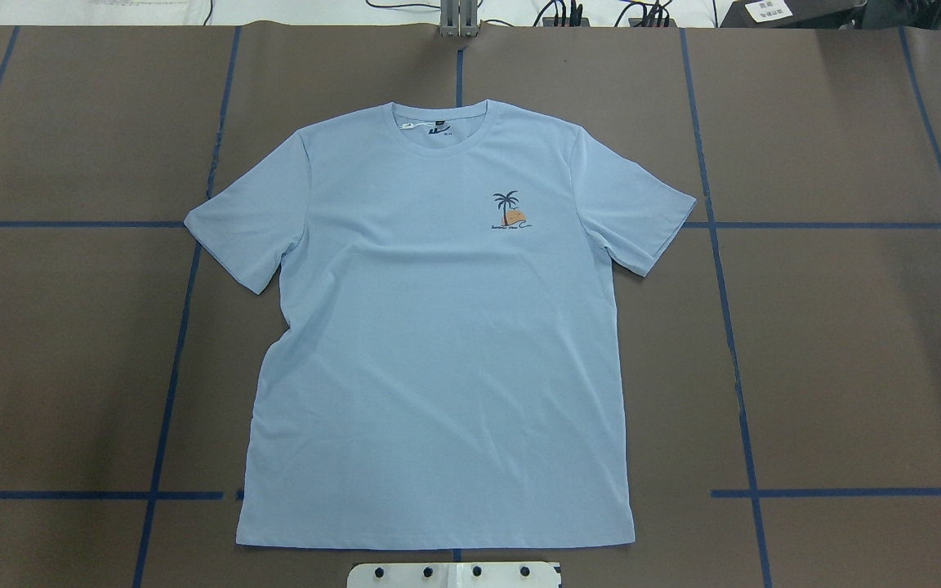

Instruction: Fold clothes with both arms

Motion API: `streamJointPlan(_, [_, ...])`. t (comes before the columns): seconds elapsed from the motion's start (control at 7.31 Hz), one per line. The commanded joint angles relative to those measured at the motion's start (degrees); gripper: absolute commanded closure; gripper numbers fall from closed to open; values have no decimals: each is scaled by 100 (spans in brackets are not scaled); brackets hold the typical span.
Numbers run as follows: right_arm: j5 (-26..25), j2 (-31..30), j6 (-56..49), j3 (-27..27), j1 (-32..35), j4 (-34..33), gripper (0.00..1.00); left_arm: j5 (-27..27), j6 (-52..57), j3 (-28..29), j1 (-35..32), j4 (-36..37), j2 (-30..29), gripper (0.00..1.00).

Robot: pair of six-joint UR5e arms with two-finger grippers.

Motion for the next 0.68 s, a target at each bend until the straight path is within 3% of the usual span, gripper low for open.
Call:
streamJointPlan(0.0, [-7,-6,-11,28,6,-8,0,0,1,-2,6,-4,0,0])
streamJointPlan(0.27, [184,56,85,28,-2,1,0,0,-43,-2,15,-39,-104,0])
streamJointPlan(0.55, [370,519,286,-68,-212,1,0,-35,-69,42,24,-136,-918,0])
